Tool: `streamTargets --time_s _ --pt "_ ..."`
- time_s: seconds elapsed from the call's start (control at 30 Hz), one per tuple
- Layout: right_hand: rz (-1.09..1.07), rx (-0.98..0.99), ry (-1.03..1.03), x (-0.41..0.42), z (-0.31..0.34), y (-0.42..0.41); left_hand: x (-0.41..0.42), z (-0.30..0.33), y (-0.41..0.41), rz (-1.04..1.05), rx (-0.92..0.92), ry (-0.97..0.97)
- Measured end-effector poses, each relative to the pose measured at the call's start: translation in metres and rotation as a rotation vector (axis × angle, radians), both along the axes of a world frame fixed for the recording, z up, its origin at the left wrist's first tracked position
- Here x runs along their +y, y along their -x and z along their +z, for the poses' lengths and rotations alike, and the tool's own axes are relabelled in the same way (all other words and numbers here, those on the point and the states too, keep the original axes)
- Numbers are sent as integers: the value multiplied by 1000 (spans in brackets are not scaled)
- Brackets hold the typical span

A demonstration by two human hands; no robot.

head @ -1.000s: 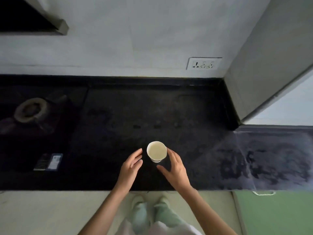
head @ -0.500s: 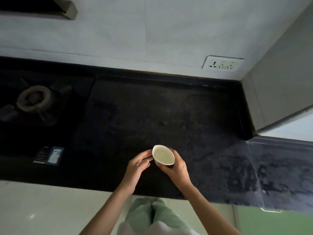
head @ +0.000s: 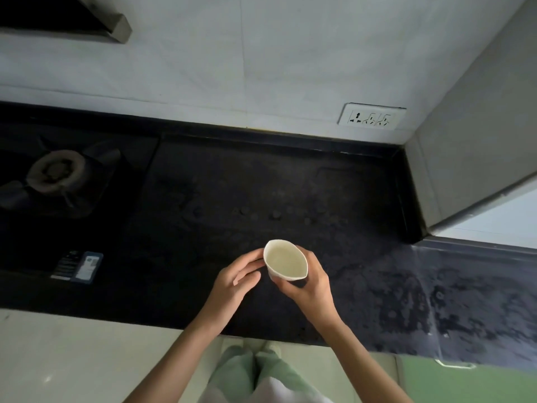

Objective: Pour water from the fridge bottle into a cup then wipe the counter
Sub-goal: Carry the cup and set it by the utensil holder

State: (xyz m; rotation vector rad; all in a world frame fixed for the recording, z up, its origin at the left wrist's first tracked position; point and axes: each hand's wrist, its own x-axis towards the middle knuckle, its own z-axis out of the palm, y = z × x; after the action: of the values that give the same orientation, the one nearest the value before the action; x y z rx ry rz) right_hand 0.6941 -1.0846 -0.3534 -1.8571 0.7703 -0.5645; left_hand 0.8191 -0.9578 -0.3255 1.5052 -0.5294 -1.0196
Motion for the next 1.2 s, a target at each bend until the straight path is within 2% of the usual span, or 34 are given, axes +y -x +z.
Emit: streamTargets --time_s 0.33,0.63,1.0,1.2 --pt "82 -126 -82 16 31 4 29 27 20 108 -111 131" --pt "137 -112 -94 76 53 -19 97 34 22 262 -117 186" --pt "241 -105 -124 234 73 -84 264 43 -31 334 -245 232" --pt "400 -97 -127 335 76 -139 375 48 -62 495 -309 228"
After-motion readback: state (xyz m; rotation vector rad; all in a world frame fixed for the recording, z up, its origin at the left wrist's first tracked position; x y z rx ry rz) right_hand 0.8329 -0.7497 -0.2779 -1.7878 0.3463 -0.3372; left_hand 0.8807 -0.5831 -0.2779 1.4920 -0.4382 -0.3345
